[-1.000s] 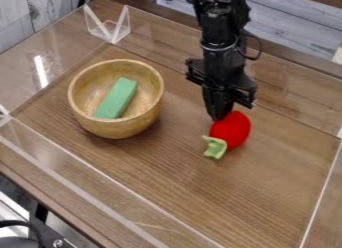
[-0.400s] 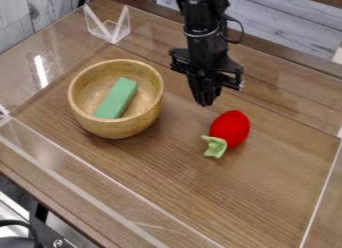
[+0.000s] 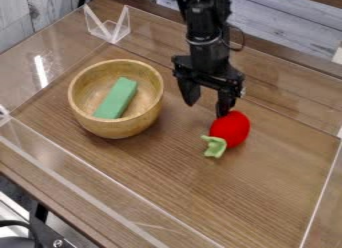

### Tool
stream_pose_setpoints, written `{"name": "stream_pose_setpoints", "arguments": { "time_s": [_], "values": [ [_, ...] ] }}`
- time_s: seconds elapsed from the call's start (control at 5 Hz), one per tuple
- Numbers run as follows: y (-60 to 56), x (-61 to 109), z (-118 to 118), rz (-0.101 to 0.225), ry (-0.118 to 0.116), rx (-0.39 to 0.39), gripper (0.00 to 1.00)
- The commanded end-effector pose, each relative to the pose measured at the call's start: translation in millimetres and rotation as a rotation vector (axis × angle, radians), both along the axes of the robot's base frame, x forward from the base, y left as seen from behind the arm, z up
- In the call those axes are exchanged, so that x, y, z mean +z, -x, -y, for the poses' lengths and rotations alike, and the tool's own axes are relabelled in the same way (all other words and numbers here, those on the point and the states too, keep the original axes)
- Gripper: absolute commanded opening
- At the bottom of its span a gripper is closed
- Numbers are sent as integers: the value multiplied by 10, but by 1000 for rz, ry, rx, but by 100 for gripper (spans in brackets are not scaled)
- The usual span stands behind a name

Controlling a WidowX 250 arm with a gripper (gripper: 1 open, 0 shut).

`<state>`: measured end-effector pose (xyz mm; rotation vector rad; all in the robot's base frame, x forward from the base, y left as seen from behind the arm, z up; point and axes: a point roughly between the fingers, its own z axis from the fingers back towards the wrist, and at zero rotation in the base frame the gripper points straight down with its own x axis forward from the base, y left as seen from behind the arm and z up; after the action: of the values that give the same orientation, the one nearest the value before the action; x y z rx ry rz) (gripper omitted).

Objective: Move the red object to the left side of the table

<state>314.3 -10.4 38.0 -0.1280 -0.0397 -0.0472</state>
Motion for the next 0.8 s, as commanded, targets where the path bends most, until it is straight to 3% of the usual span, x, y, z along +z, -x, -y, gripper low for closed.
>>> {"name": "stream_pose_setpoints", "arguments": {
  "time_s": [0.0, 0.2, 0.6],
  "values": [
    [-168, 71, 163, 41, -5, -34, 100],
    [-145, 52, 190, 32, -8, -9, 0],
    [-140, 131, 315, 36, -11, 88, 0]
  ]
}}
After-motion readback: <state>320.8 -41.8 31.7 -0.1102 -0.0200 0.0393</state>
